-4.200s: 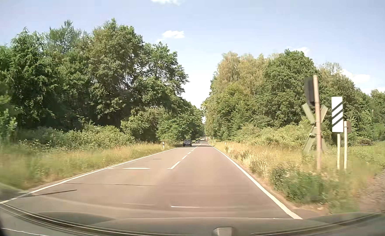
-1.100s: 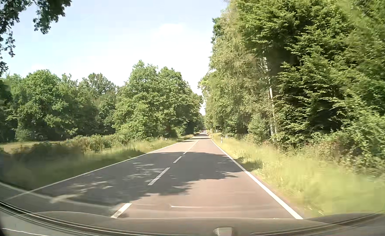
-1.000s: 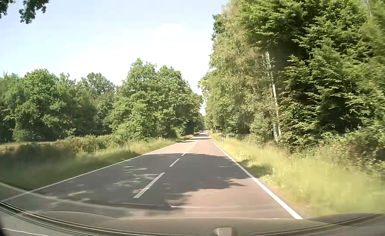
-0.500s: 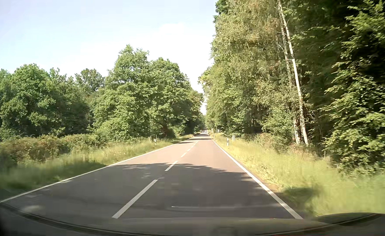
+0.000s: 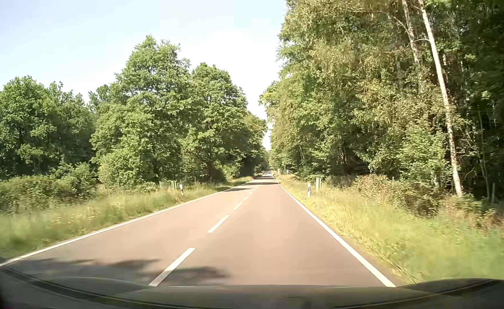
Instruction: Follow the waypoints while adhering to traffic rules and regulations
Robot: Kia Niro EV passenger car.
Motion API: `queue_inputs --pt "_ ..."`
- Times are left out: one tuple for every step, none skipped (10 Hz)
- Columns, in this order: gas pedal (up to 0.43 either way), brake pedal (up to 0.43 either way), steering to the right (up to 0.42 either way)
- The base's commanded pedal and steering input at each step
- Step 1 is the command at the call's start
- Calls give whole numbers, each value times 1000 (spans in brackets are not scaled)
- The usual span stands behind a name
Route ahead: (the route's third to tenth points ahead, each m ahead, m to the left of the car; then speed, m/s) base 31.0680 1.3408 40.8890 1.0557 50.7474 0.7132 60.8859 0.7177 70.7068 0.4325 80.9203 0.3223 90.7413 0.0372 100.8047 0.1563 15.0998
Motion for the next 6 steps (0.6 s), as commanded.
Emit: queue_inputs --pt "20 30 0" --pt "28 30 0" --pt "47 30 0" --pt "59 30 0" --pt "67 30 0" --pt "79 30 0"
